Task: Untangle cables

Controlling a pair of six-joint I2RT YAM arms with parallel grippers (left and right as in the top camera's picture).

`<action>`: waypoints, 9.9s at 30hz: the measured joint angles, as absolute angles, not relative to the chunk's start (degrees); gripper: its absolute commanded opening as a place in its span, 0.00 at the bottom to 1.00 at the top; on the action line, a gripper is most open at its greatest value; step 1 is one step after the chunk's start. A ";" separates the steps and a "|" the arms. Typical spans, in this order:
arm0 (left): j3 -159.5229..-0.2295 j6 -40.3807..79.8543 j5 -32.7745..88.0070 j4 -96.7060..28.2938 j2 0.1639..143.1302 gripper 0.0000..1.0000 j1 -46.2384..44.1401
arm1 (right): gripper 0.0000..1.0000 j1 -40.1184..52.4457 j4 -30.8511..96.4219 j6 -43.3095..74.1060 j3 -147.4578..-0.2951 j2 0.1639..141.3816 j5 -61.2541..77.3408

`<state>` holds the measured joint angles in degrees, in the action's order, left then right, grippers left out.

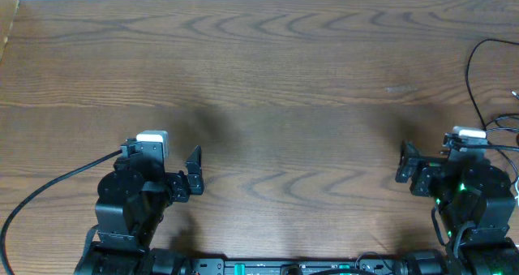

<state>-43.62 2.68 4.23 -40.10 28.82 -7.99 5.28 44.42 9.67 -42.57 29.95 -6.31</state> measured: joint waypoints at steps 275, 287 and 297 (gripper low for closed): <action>-1.32 -5.82 -1.43 -1.69 0.54 1.00 -2.68 | 0.99 5.28 53.80 9.85 -42.54 29.98 -6.48; -1.32 -5.82 -1.43 -1.69 0.54 1.00 -2.68 | 0.99 5.28 53.80 9.85 -42.54 29.98 -6.48; -1.32 -5.82 -1.43 -1.69 0.54 1.00 -2.68 | 0.99 5.28 53.80 9.85 -42.54 29.98 -6.48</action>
<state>-1.32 -5.82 -1.43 -1.69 0.54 -2.68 5.28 53.80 9.85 -42.54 29.98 -6.48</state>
